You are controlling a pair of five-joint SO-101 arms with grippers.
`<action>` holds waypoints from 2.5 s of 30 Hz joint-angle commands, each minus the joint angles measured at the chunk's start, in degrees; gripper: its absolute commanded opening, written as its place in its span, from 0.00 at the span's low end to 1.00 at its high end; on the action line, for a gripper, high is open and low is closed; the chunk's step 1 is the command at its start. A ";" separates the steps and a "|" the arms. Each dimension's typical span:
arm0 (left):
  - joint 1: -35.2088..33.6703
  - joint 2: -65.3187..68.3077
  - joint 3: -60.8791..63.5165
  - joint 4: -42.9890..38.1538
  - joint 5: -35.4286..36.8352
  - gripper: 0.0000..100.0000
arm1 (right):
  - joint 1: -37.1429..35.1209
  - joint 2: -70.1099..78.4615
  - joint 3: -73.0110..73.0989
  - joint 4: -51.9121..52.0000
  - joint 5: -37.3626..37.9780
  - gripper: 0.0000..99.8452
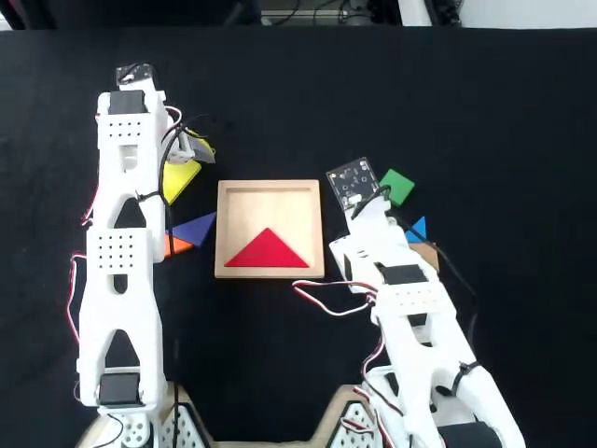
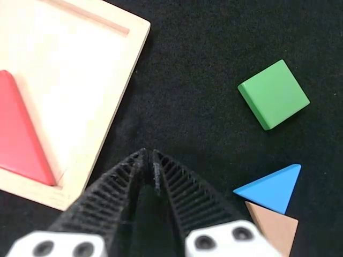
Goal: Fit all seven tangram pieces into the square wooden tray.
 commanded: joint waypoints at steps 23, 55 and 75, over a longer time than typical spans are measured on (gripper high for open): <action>-2.33 3.43 -2.33 -6.86 -8.35 0.34 | 0.35 -1.54 -0.22 -0.62 0.53 0.01; -6.02 2.81 -11.30 -1.23 -36.13 0.40 | 0.35 -1.54 0.04 -0.97 0.53 0.01; -5.14 3.52 -11.65 0.79 -42.02 0.39 | 0.35 -1.54 0.04 -0.97 0.53 0.01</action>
